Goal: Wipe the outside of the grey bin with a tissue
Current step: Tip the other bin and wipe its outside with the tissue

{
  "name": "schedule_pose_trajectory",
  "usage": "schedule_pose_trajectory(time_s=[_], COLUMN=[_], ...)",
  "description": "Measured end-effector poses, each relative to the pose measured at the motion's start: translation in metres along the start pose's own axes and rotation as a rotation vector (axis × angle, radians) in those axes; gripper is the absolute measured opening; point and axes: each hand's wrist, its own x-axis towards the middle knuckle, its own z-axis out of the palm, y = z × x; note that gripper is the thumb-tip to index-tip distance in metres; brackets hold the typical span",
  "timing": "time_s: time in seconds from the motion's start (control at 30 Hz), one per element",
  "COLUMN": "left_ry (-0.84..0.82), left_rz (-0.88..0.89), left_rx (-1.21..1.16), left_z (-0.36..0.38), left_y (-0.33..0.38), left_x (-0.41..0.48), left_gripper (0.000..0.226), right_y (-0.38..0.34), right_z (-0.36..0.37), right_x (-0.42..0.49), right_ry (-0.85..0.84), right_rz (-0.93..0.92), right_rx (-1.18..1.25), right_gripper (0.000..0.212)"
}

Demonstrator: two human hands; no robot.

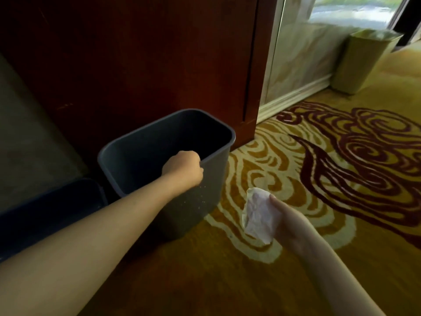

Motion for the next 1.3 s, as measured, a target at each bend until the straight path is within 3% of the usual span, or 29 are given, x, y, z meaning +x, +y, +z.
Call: schedule_pose_trajectory(time_s=[0.27,0.4,0.6,0.73,0.83,1.07,1.3], left_ry=[0.144,0.125,0.039,0.025,0.001,0.01,0.024], left_rz=[-0.042,-0.081,-0.238,-0.261,-0.254,-0.273,-0.431], left_rx=[-0.111,-0.432,-0.952,-1.006,-1.04,-1.055,-1.032], left_z=[-0.027,-0.045,-0.037,-0.022,-0.013,-0.007,-0.006], left_y=[-0.016,-0.019,-0.013,-0.011,-0.012,-0.017,-0.031], left_x=[0.015,0.015,0.008,0.005,0.008,0.016,0.017], left_gripper=[0.037,0.029,0.015,0.018,0.022,0.024,0.035], right_y=[0.008,-0.007,-0.003,0.015,0.022,0.038,0.052], right_z=[0.027,0.063,0.133,0.147,0.143,0.134,0.051], right_x=[-0.004,-0.034,-0.045,-0.02,-0.003,0.028,0.052], right_ry=[0.085,0.125,-0.048,0.131,0.226,0.153,0.405], right_rz=[-0.084,-0.293,-0.925,-1.093,-1.118,-1.126,-0.762], right_rx=[0.15,-0.018,-0.515,-1.108,-1.275,-1.324,-1.183], right_gripper=[0.057,0.05,0.043,0.042,0.05,0.053,0.054])
